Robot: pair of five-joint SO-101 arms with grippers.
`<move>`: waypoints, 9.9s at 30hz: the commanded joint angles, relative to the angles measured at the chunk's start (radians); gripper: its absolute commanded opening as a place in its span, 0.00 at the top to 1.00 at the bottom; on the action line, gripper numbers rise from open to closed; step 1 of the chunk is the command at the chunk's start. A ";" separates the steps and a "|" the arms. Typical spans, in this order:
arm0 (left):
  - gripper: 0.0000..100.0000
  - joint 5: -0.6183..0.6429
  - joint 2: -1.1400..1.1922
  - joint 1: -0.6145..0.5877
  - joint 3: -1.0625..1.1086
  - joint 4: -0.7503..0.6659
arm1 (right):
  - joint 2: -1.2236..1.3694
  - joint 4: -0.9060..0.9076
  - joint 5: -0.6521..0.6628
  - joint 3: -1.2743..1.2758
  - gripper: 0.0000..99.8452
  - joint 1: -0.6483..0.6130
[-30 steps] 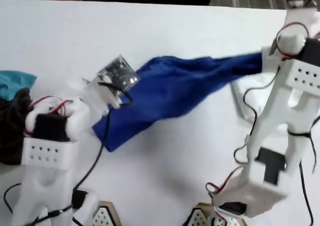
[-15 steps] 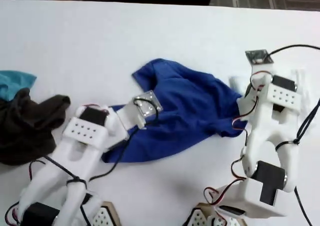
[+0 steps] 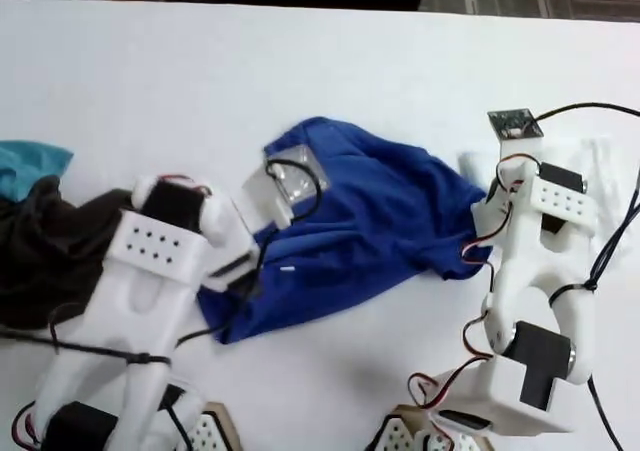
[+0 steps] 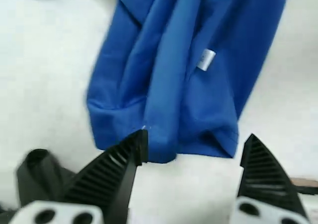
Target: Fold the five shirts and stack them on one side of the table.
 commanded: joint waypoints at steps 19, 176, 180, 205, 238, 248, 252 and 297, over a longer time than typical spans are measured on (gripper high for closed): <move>0.69 0.000 0.092 0.071 0.237 -0.255 | -0.070 -0.007 -0.003 -0.006 0.98 -0.008; 0.82 0.101 0.339 0.186 0.087 -0.133 | -0.237 0.139 -0.068 -0.216 0.98 -0.065; 0.82 0.107 0.341 0.186 0.097 -0.133 | -0.237 0.136 -0.068 -0.216 0.98 -0.065; 0.98 0.153 0.338 0.273 0.107 -0.141 | -0.240 0.136 -0.068 -0.190 0.98 -0.064; 0.98 0.017 0.127 -0.127 -0.984 0.328 | -0.344 0.338 -0.058 -1.017 0.98 -0.142; 0.97 -0.044 0.247 0.012 -0.427 0.253 | -0.380 0.432 -0.058 -0.861 0.98 -0.145; 0.97 -0.043 0.330 0.026 -0.283 0.157 | -0.389 0.321 -0.058 -0.641 0.98 -0.139; 0.81 0.092 0.384 0.213 -0.283 0.025 | -0.390 0.211 -0.058 -0.468 0.98 -0.140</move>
